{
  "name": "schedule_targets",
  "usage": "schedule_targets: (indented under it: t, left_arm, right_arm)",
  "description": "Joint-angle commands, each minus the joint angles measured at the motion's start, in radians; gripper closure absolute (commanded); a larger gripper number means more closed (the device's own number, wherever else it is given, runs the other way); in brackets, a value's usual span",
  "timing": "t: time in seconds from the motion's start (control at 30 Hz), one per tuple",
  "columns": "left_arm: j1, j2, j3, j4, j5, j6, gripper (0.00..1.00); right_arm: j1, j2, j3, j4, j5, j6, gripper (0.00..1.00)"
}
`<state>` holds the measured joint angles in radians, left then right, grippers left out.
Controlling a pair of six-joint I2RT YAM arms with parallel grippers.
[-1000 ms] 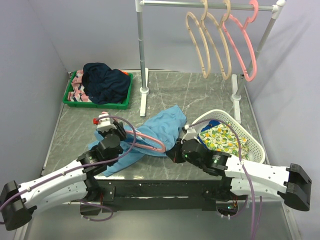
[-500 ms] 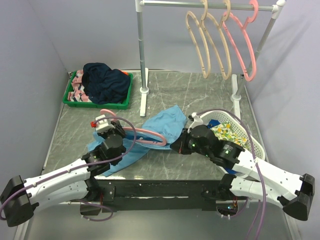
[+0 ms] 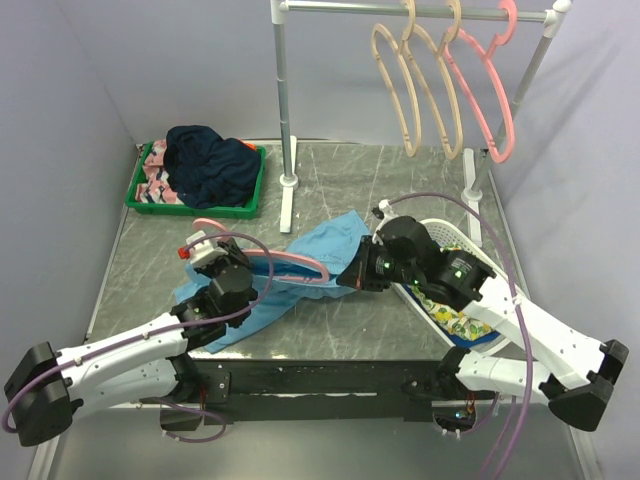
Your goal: Place the shorts on the hanger
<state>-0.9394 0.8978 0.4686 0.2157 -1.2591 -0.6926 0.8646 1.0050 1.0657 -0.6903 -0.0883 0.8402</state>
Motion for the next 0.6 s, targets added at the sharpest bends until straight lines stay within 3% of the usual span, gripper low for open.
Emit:
schedule_targets:
  t: [0.0, 0.23, 0.4, 0.53, 0.57]
  left_arm:
    - [0.014, 0.038, -0.016, -0.160, -0.140, -0.045, 0.99]
    - [-0.044, 0.073, 0.048, -0.242, -0.215, -0.074, 0.99]
    - [-0.087, 0.113, 0.198, -0.551, -0.234, -0.289, 0.99]
    - [-0.110, 0.089, 0.231, -0.423, -0.099, -0.119, 0.99]
    - [-0.107, 0.041, 0.211, -0.326, -0.026, 0.045, 0.99]
  right_arm:
    - [-0.027, 0.017, 0.097, -0.081, -0.131, 0.046, 1.00]
    - [-0.027, 0.121, 0.221, -0.107, -0.088, 0.106, 1.00]
    - [-0.024, 0.208, 0.300, -0.112, -0.057, 0.140, 1.00]
    - [-0.024, 0.315, 0.350, -0.117, -0.036, 0.134, 1.00]
    - [-0.026, 0.328, 0.349, -0.104, -0.040, 0.131, 1.00]
